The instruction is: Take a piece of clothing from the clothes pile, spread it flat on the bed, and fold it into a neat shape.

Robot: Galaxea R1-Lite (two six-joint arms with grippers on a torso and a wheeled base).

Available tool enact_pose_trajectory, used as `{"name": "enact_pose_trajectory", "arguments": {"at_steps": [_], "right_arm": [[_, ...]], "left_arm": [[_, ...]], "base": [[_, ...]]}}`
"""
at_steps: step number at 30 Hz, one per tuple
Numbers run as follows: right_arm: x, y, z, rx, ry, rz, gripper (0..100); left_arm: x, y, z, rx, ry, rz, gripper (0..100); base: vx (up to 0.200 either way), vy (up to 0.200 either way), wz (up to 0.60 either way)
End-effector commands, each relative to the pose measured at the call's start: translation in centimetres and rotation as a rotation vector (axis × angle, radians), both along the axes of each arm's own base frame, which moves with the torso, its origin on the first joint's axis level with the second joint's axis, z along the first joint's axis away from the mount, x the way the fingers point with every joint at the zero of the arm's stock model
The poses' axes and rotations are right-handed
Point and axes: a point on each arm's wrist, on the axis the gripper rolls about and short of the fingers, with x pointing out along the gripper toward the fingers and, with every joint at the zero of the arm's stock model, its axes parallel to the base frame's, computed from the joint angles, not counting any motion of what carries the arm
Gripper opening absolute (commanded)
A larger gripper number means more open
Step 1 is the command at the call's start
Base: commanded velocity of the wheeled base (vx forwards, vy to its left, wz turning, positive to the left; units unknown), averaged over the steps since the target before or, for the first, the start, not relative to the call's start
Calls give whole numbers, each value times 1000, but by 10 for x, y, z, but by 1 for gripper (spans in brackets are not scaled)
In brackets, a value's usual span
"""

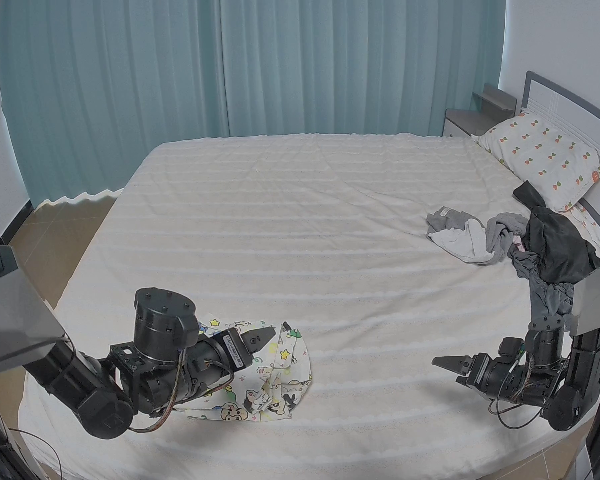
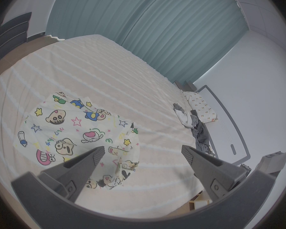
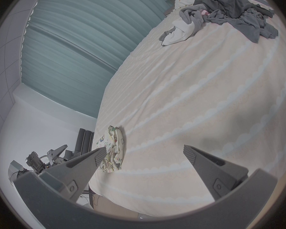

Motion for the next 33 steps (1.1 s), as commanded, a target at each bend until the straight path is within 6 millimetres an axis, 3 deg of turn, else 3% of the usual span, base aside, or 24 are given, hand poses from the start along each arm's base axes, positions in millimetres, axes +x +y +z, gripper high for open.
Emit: {"name": "enact_pose_trajectory", "arguments": {"at_steps": [1,15,21,33], "right_arm": [[0,1,-4,-5,9,4,100],[0,2,-5,-9,11,7,100],[0,2,-5,-9,11,7,100],[0,2,-5,-9,11,9,100]], "left_arm": [[-8,5,-8,12,27,3,100],[-14,9,-12,3,30,-13,100],[-14,9,-15,8,38,-13,100],[-11,7,-18,-15,7,-12,100]], "base": [[0,0,0],[0,0,0],[-200,0,0],[0,0,0]]}}
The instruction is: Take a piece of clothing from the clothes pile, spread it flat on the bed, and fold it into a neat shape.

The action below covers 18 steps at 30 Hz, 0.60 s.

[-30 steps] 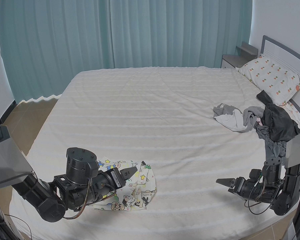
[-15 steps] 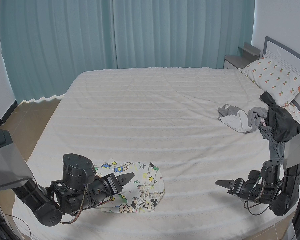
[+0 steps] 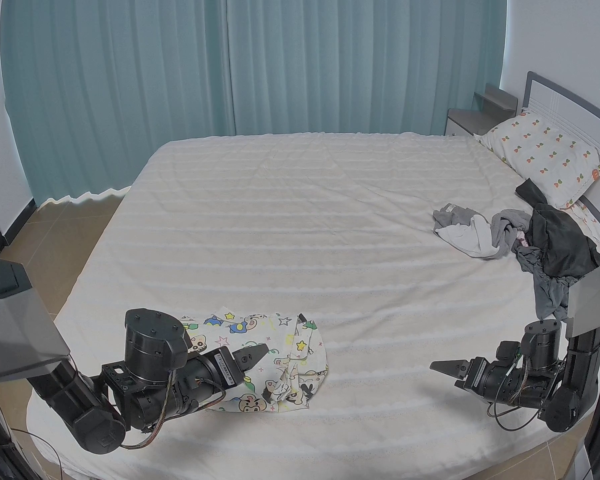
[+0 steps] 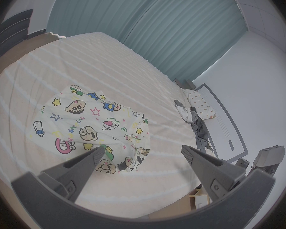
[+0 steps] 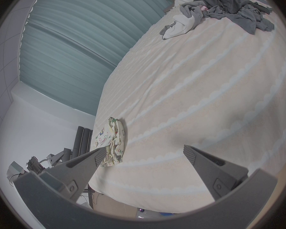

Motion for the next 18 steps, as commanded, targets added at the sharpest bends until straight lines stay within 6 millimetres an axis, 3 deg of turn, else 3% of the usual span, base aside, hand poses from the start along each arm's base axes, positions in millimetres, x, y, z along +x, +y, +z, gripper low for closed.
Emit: {"name": "enact_pose_trajectory", "arguments": {"at_steps": [1,3,18], "right_arm": [[0,1,0,2,-8,2,100],[0,1,0,2,-8,4,100],[1,1,1,3,-13,5,100]], "left_arm": [[2,1,-7,7,13,7,100],[3,2,-8,5,11,10,100],[13,15,-8,0,6,70,100]], "base": [[0,0,0],[0,0,0],[0,200,0]]}}
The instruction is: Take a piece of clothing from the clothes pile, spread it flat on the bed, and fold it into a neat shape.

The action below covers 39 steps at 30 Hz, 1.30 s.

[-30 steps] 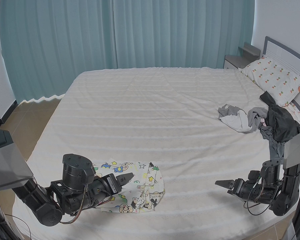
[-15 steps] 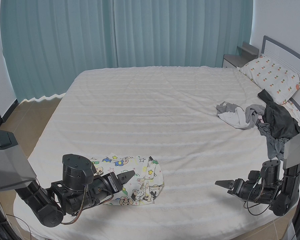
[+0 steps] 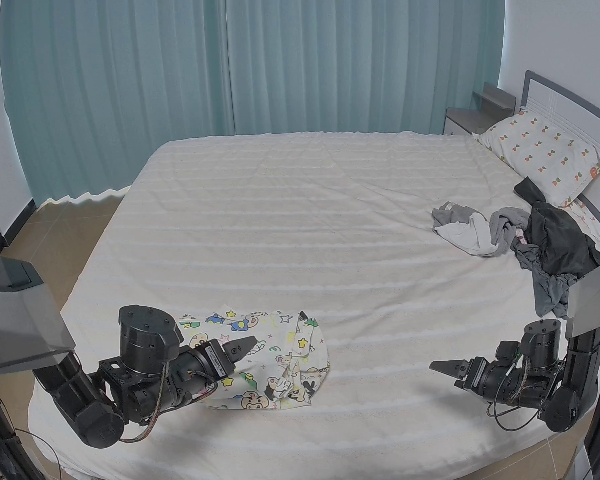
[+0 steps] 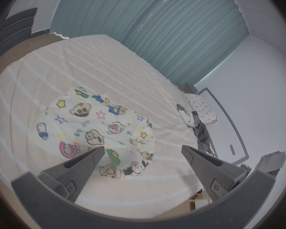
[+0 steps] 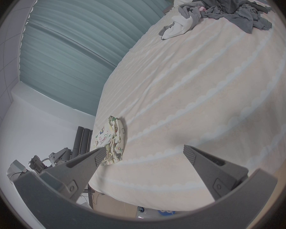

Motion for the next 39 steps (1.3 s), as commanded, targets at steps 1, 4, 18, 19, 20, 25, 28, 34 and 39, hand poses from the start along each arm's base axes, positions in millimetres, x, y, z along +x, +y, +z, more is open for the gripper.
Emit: {"name": "enact_pose_trajectory", "arguments": {"at_steps": [1,4,18,19,20,25,28,34,39], "right_arm": [[1,1,1,3,-11,2,100],[2,4,1,6,-17,15,100],[36,77,-3,37,-145,207,100],[37,83,-5,36,-137,223,100],[39,89,-9,32,-125,239,100],[43,106,-24,17,-88,280,100],[48,108,-27,16,-85,281,100],[56,112,-26,16,-87,279,100],[57,118,-27,8,-77,296,100]], "left_arm": [[2,2,-1,1,2,11,100],[4,3,-2,2,4,19,100],[12,27,-2,-42,31,26,100],[12,27,-2,-44,35,21,100],[12,28,-3,-49,41,14,100],[10,29,-5,-74,64,-29,100],[10,30,-5,-73,67,-29,100],[10,30,-6,-73,71,-30,100],[12,32,-6,-75,67,-19,100]], "base": [[0,200,0],[0,200,0],[0,157,0],[0,0,0],[0,0,0],[0,0,0],[0,0,0],[0,0,0],[0,0,0]]}}
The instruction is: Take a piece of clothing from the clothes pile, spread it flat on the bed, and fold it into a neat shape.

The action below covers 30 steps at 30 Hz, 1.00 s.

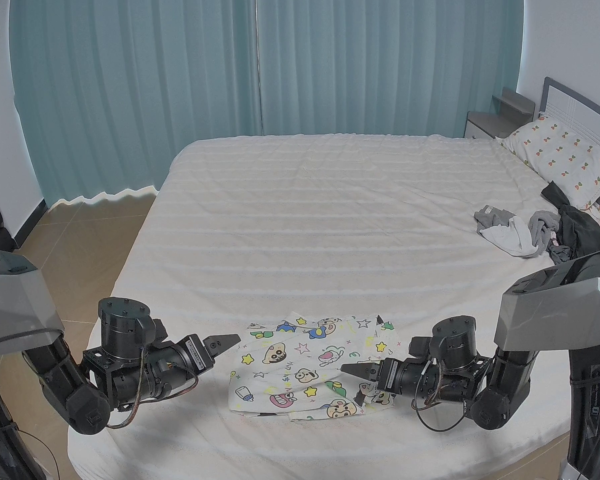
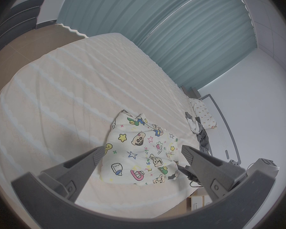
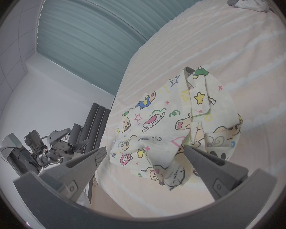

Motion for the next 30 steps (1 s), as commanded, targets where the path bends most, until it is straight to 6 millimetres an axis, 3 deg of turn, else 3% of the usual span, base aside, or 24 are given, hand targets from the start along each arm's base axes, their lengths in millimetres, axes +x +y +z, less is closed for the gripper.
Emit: {"name": "enact_pose_trajectory", "arguments": {"at_steps": [1,15,16,30], "right_arm": [[1,5,0,-1,-4,12,100],[7,21,-2,-70,68,58,100],[8,22,-2,-69,67,56,0],[-4,14,0,-159,54,52,0]], "left_arm": [[1,2,-1,1,1,10,100],[1,2,-1,2,0,9,100],[1,2,-1,2,0,9,100],[1,2,-1,2,2,9,100]], "base": [[0,0,0],[0,0,0],[0,0,0],[0,0,0]]}}
